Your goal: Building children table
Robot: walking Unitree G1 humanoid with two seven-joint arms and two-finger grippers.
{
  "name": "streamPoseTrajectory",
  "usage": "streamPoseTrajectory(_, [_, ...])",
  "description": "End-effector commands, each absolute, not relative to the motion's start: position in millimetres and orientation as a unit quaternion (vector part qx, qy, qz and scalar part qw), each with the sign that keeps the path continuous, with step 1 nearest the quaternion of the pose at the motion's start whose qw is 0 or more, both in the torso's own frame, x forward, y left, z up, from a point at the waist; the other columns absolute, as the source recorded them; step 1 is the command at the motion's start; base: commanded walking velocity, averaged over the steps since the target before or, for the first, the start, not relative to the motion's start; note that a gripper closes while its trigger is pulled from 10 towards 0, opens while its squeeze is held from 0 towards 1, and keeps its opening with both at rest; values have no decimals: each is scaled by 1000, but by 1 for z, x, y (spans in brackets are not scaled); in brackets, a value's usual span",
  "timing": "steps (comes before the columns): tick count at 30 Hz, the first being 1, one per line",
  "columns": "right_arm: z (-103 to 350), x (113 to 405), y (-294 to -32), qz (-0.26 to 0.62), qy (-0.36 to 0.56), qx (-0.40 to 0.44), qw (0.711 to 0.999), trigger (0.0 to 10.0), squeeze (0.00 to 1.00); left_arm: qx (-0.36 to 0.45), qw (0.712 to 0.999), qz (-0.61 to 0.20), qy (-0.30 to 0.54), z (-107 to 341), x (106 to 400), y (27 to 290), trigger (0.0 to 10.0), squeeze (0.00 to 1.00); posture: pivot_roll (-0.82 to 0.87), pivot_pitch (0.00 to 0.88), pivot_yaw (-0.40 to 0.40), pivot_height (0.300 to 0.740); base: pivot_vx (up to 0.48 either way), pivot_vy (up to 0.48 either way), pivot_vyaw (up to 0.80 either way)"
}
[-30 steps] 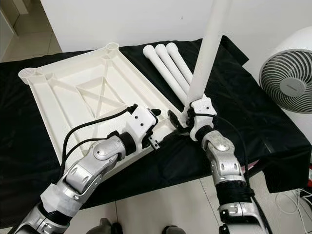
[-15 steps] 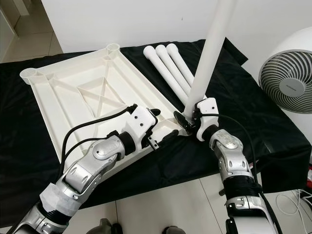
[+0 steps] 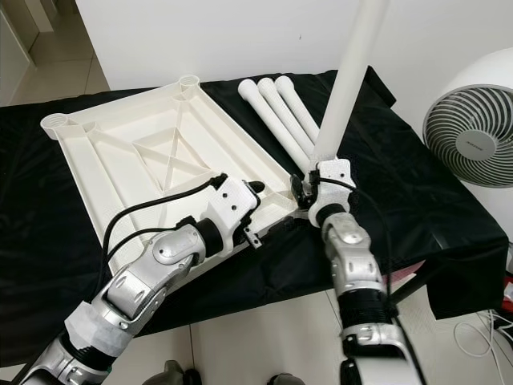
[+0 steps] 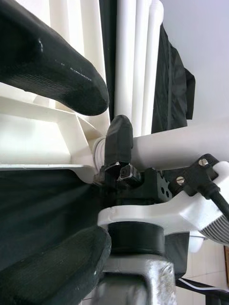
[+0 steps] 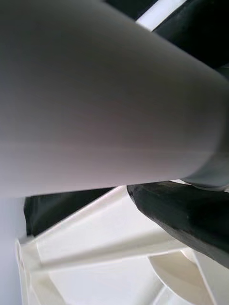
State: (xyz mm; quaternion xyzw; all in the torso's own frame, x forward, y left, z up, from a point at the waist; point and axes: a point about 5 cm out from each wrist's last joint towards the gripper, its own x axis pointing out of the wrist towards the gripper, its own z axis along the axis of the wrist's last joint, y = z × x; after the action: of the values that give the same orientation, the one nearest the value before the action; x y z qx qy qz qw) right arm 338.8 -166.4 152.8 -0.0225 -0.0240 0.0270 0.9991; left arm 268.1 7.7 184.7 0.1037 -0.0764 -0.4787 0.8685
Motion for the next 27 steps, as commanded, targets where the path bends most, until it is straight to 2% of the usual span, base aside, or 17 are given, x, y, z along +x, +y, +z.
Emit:
streamPoseTrajectory(1, [146,335,-166,3,-7,2,1000,0,0,108,839,-529,-70,184,261,3,10000,0,-114,57,37,740,0,0,0])
streamPoseTrajectory(8, [151,325,-150,-38,-20,33,999,0,0,111,841,-525,-70,184,262,3,10000,0,-109,53,37,740,0,0,0])
streamPoseTrajectory(10, [153,325,-148,-20,-26,39,999,0,0,112,840,-526,-69,183,261,4,10000,0,-111,54,39,740,0,0,0])
streamPoseTrajectory(11, [156,326,-150,-19,-34,38,999,3882,0,114,839,-527,-69,183,262,3,10000,0,-111,54,39,740,0,0,0])
streamPoseTrajectory(12, [160,326,-152,-10,-47,39,998,10000,1000,117,838,-528,-69,183,262,3,10000,0,-111,54,39,740,0,0,0])
streamPoseTrajectory(23, [175,320,-163,12,-88,23,996,10000,1000,132,849,-507,-68,184,270,6,10000,0,-115,68,40,740,0,0,0])
streamPoseTrajectory(24, [177,317,-162,32,-100,21,994,10000,0,149,861,-484,-49,179,278,8,10000,0,-112,72,37,740,0,0,0])
streamPoseTrajectory(27, [179,312,-162,48,-112,21,992,10000,0,161,872,-461,-24,174,286,11,10000,0,-109,79,35,740,0,0,0])
